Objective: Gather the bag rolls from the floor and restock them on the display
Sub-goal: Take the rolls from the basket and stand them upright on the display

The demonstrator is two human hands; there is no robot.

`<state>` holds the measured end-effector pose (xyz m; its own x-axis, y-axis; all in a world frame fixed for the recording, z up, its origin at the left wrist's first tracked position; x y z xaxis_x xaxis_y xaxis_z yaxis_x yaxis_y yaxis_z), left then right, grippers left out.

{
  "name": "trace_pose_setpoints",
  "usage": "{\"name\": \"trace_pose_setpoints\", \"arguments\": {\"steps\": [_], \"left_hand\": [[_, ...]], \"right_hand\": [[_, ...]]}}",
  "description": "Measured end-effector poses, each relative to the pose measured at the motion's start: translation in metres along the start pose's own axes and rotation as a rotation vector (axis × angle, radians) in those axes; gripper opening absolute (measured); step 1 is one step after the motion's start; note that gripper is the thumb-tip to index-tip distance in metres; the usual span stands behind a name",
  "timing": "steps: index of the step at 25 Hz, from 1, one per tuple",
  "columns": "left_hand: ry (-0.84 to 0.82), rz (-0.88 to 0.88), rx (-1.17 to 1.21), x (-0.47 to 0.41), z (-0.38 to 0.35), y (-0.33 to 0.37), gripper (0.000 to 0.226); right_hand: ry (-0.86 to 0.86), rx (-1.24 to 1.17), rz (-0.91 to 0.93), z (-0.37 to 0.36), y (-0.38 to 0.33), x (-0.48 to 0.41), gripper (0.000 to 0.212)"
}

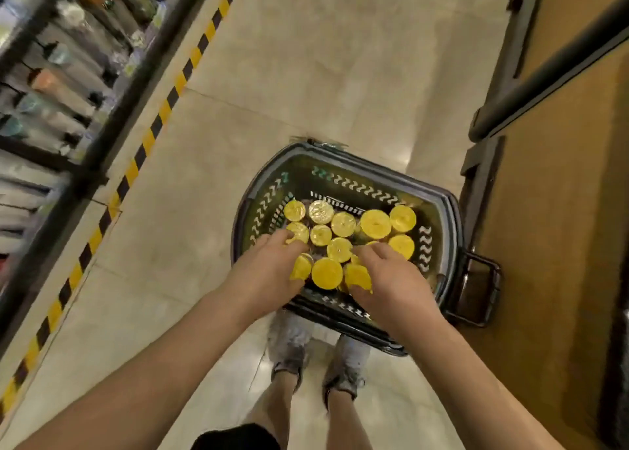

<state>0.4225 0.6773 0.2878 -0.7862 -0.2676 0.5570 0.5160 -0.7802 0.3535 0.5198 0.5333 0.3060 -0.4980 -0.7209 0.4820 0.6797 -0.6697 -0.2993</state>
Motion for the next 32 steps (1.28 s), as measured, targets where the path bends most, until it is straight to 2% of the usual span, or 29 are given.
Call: {"name": "trace_pose_setpoints", "arguments": {"steps": [7,11,15,20,24,28,32], "left_hand": [[-0.056,0.079,-0.043,-0.091,-0.134,-0.073,0.067],[-0.082,0.127,-0.057,-0.11,-0.16,-0.084,0.072],[-0.135,0.176,-0.032,-0.116,-0.171,-0.088,0.078],[-0.184,0.21,-0.05,-0.132,-0.19,-0.085,0.085],[-0.097,0.209,0.026,-0.137,-0.18,-0.087,0.075],[0.023,0.109,0.138,-0.119,-0.128,-0.078,0.082],[0.142,0.085,0.328,-0.073,-0.012,-0.049,0.087]], "right_hand": [[-0.088,0.048,0.01,-0.173,0.046,-0.092,0.084],[-0.094,0.13,0.098,-0.216,0.04,-0.115,0.109],[-0.099,0.141,0.131,-0.238,0.036,-0.13,0.101],[-0.057,0.074,0.158,-0.232,0.043,-0.131,0.094],[-0.021,-0.051,0.15,-0.216,0.049,-0.124,0.094],[0.057,-0.302,0.096,-0.162,0.048,-0.11,0.095],[0.166,-0.402,0.14,-0.036,0.025,-0.081,0.095]]}}
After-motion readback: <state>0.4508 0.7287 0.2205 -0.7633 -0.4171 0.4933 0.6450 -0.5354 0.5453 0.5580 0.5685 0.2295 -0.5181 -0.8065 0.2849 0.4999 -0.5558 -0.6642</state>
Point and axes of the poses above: each hand's wrist, its own x-axis away from the middle knuckle, its own z-axis out of the back of the hand, y = z × x, the point moved 9 cm from there along -x, towards the middle knuckle, and after that the axes turned 3 degrees about x, right-handed, at the moved point
